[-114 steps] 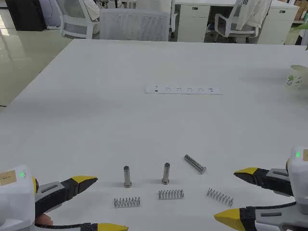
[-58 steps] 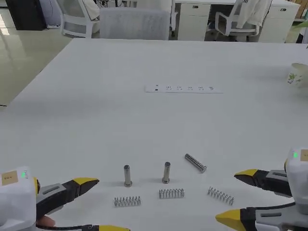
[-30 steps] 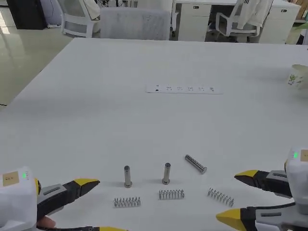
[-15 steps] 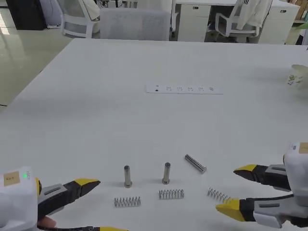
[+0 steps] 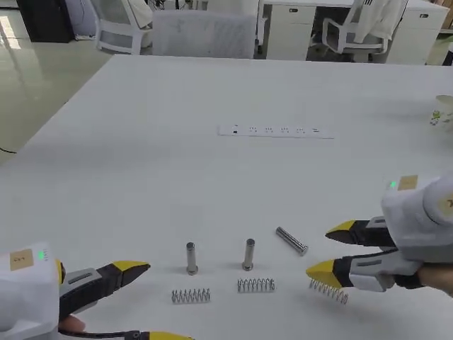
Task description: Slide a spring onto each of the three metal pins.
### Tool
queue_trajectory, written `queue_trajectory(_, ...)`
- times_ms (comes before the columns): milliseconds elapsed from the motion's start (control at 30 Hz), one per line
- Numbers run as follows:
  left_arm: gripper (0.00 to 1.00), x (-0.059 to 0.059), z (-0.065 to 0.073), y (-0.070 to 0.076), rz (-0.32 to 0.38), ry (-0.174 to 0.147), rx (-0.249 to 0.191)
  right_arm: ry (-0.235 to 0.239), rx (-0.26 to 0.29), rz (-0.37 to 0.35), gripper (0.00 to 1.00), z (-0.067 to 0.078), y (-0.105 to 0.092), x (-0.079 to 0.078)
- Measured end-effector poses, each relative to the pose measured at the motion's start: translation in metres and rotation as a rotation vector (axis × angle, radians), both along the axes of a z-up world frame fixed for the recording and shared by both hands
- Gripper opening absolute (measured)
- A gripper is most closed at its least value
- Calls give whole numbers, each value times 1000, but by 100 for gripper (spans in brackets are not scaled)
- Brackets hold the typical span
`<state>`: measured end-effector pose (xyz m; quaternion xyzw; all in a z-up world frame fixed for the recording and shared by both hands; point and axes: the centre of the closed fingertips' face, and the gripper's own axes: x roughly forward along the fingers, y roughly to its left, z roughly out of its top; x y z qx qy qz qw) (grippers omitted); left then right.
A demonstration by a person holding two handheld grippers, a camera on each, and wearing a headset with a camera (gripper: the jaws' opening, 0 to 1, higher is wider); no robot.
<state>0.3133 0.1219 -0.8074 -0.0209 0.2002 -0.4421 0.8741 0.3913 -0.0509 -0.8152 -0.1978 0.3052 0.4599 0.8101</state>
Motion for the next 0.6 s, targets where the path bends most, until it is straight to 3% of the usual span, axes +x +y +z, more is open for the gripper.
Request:
queue_trajectory(133,75,0,0,0,0,1,2,11,-45,0,37,-4,3,15)
queue_trajectory(600,75,1,-1,2,6,4,4,27,-91,-32,23,-13,23,46)
